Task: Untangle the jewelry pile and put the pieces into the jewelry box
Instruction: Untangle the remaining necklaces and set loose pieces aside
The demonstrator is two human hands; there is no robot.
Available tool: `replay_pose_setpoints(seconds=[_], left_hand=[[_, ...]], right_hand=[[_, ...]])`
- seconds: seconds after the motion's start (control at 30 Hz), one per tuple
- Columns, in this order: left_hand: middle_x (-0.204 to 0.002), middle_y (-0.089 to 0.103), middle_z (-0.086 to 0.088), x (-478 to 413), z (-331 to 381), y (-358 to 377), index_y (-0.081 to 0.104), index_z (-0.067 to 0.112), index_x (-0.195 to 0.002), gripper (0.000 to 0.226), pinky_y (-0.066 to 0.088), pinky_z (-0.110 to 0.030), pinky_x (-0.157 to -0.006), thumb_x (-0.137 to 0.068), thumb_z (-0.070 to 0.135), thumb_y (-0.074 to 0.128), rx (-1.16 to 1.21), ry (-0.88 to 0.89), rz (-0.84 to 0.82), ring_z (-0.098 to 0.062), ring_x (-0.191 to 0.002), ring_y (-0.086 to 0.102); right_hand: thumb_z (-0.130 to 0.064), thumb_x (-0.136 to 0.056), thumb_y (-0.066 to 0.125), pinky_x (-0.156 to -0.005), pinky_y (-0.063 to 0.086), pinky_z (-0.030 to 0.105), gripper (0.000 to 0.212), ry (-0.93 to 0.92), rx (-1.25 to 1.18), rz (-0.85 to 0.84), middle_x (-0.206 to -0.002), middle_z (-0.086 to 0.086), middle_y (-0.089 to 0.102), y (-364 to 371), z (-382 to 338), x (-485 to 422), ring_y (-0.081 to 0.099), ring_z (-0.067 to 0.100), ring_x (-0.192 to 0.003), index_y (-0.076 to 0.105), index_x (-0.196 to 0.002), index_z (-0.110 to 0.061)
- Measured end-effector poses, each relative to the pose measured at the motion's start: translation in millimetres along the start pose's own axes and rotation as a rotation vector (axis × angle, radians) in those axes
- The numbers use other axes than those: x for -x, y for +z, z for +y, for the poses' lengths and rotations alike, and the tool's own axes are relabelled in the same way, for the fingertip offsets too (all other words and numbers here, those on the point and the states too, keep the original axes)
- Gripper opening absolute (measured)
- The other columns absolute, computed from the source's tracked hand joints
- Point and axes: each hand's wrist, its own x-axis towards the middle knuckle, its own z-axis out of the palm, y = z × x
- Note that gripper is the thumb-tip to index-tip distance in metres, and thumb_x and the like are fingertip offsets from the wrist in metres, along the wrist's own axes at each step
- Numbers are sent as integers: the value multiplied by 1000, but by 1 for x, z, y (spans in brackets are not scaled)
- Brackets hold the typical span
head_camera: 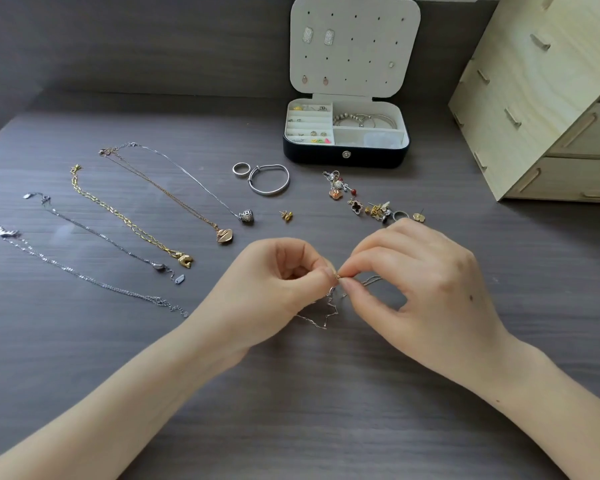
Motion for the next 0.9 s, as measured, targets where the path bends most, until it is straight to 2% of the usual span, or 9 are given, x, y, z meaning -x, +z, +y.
replay_pose_setpoints(seconds=[0.13, 0.23, 0.37, 0.53, 0.7, 0.8, 0.9], left_hand=[[-67, 66, 6, 0, -4, 2, 64, 23, -59, 8, 40, -15, -54, -66, 21, 60, -79, 74, 40, -6, -57, 51], [-66, 66, 9, -1, -4, 0, 60, 15, -58, 16, 40, -16, -53, -71, 14, 69, -107, 123, 80, -7, -54, 50], [-68, 67, 6, 0, -1, 0, 59, 12, -58, 26, 41, -13, -53, -78, -3, 64, -26, 113, 67, -7, -57, 52], [-71, 70, 1, 0, 0, 1, 60, 13, -57, 26, 44, -14, -55, -77, -4, 64, 22, 111, 47, -7, -58, 58], [-72, 71, 0, 1, -2, 0, 53, 11, -67, 27, 51, -18, -59, -74, -9, 71, 23, 149, 26, -11, -62, 62], [-74, 69, 5, 0, -8, 0, 53, 20, -70, 30, 49, -19, -61, -73, -1, 75, -230, 305, 63, -8, -61, 60], [-69, 63, 8, 2, -10, 1, 54, 25, -72, 19, 46, -19, -62, -68, 13, 69, -468, 414, 106, -7, -65, 56]], right_hand=[[-19, -78, 59, -56, 44, 33, 13, 60, 9, -21, -70, -7, 63, 1, -3, 2, 54, 17, -64, 66, -68, -14], [-25, -76, 52, -57, 39, 26, 15, 209, -99, -67, -66, -17, 53, 0, -3, 2, 42, 6, -62, 61, -66, -19], [-32, -79, 53, -60, 40, 26, 17, 249, -185, -121, -70, -19, 55, -1, -4, 2, 44, 4, -64, 64, -71, -22], [-36, -79, 55, -58, 37, 21, 20, 284, -227, -120, -68, -18, 57, 0, -5, 2, 48, 8, -62, 67, -72, -22], [-36, -76, 55, -56, 36, 23, 21, 319, -242, -135, -63, -19, 53, -1, -4, 2, 48, 9, -60, 68, -67, -22], [-39, -73, 51, -55, 33, 20, 20, 366, -246, -185, -59, -20, 51, -3, -5, 2, 48, 9, -58, 66, -64, -27], [-37, -69, 53, -53, 35, 22, 14, 404, -162, -230, -57, -18, 50, -3, -7, 3, 46, 4, -59, 60, -61, -29]])
